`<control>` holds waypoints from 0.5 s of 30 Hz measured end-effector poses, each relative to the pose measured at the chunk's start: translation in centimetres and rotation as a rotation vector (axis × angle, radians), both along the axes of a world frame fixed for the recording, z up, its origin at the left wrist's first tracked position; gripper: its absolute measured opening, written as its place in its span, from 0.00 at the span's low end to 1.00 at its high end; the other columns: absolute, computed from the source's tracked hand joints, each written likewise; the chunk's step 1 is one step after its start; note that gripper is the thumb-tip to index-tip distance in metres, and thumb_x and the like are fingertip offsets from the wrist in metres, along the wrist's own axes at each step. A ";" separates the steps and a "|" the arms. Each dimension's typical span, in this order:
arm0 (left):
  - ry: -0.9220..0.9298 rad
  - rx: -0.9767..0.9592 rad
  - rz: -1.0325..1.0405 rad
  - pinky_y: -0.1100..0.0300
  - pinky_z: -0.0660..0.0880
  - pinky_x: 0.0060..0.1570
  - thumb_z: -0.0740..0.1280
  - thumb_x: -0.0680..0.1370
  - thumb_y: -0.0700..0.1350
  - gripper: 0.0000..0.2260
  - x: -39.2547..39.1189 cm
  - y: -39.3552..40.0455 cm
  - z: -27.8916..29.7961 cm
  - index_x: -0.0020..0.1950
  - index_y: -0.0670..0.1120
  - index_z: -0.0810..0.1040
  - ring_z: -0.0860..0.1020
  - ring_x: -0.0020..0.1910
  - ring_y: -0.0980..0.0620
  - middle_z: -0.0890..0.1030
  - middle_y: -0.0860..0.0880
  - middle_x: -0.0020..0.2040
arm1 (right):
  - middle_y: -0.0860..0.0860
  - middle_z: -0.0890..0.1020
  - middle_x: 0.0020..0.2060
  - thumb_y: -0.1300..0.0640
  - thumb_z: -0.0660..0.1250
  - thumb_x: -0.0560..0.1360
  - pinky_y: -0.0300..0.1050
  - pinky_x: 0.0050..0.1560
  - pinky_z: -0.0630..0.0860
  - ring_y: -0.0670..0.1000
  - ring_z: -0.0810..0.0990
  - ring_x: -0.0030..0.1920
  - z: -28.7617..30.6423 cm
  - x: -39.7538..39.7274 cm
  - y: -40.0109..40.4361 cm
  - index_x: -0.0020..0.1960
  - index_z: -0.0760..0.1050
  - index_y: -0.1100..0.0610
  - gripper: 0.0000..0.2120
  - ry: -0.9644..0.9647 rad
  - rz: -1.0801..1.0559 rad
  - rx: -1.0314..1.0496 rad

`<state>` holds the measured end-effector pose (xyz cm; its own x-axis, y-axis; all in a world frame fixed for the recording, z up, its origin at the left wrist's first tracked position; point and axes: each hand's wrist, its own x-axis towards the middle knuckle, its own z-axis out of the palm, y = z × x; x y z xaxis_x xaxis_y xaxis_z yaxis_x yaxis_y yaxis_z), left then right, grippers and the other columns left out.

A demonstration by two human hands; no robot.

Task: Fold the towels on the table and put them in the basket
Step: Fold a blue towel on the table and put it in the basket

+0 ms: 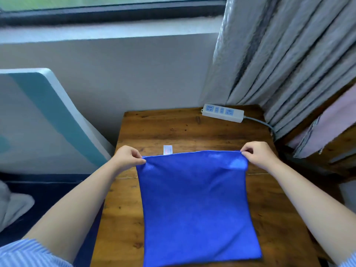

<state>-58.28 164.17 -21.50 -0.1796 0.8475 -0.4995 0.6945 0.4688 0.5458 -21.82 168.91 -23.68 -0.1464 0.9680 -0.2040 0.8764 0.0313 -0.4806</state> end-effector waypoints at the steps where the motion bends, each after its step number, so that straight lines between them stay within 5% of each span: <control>1: 0.073 0.049 -0.036 0.62 0.69 0.34 0.69 0.72 0.38 0.12 -0.1 -0.6 0.9 0.29 0.45 0.74 0.72 0.36 0.52 0.75 0.49 0.32 | 0.60 0.83 0.48 0.67 0.63 0.73 0.38 0.45 0.65 0.57 0.78 0.51 1.0 -0.1 -0.7 0.46 0.80 0.66 0.08 0.005 -0.003 0.035; 6: 0.250 0.334 -0.136 0.60 0.66 0.33 0.69 0.71 0.35 0.15 -0.5 -3.1 4.9 0.29 0.46 0.68 0.72 0.38 0.47 0.74 0.48 0.33 | 0.64 0.83 0.41 0.73 0.64 0.70 0.48 0.47 0.73 0.61 0.81 0.45 5.3 -0.4 -3.7 0.41 0.79 0.70 0.05 0.065 -0.007 0.351; 8: 0.395 0.446 -0.236 0.57 0.69 0.40 0.66 0.73 0.36 0.04 -0.6 -4.1 7.4 0.39 0.41 0.76 0.76 0.45 0.42 0.79 0.43 0.42 | 0.65 0.82 0.35 0.73 0.63 0.68 0.53 0.43 0.78 0.64 0.82 0.38 7.6 -0.7 -5.3 0.38 0.78 0.70 0.06 0.039 0.085 0.573; 11: 0.579 0.645 -0.246 0.54 0.73 0.45 0.63 0.76 0.38 0.08 -0.4 -4.5 11.1 0.51 0.40 0.81 0.76 0.53 0.41 0.80 0.41 0.49 | 0.63 0.81 0.31 0.64 0.57 0.68 0.45 0.36 0.76 0.62 0.81 0.31 10.9 -0.8 -6.3 0.40 0.78 0.70 0.13 -0.050 0.182 0.833; 15: 0.438 1.207 0.016 0.50 0.76 0.36 0.63 0.70 0.36 0.09 0.5 -5.0 15.8 0.43 0.36 0.83 0.79 0.37 0.36 0.79 0.35 0.36 | 0.66 0.78 0.34 0.70 0.53 0.65 0.47 0.42 0.64 0.59 0.73 0.39 15.1 -1.4 -6.6 0.48 0.76 0.72 0.17 0.008 -0.144 1.149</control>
